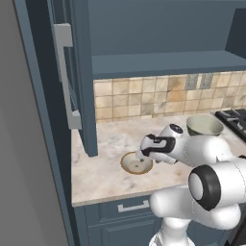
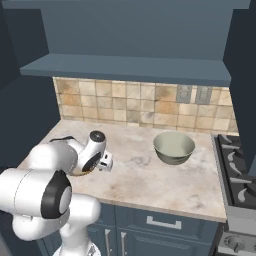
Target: Pick up the bowls on the counter and stack them on top of one another in the open cabinet. Place the smaller bowl on top of the larger bowl.
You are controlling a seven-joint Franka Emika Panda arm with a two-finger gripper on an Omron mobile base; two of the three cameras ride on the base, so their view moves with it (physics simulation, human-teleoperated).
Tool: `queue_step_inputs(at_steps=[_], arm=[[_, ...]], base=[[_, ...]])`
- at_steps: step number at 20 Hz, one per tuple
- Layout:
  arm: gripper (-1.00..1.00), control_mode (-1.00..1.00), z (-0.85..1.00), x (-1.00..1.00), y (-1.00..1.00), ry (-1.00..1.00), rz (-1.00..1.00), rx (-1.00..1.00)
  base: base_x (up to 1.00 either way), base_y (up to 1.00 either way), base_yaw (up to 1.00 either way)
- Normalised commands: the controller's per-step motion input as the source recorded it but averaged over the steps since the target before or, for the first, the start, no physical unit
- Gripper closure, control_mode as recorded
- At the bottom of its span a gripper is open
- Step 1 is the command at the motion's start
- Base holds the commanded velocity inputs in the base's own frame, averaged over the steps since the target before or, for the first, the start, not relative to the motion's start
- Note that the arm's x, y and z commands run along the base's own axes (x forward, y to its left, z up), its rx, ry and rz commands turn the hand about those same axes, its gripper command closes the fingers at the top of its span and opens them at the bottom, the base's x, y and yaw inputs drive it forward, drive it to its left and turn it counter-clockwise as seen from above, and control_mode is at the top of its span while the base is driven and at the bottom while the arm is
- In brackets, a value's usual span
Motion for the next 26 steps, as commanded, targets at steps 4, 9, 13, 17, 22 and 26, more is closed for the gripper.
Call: queue_step_inputs(at_steps=[4, 9, 13, 17, 22, 26], arm=[[-1.0, -1.0, -0.2, 0.1, 0.08, 0.0, 0.0, 0.03], [-1.0, -1.0, -0.2, 0.09, 0.06, 0.0, 0.0, 0.03], [-1.0, -1.0, -0.17, 0.09, 0.06, 0.0, 0.0, 0.02], [1.0, -1.0, -0.06, 0.05, 0.02, 0.0, 0.0, 0.0], [1.0, -1.0, 0.0, 0.0, 0.0, 0.0, 0.0, 0.0], [1.0, -1.0, 0.01, 0.0, 0.0, -0.01, 0.0, 0.0]], base=[[0.0, 0.0, 0.0], [0.0, 0.0, 0.0], [0.0, 0.0, 0.0], [0.0, 0.0, 0.0], [0.0, 0.0, 0.0], [0.0, 0.0, 0.0]])
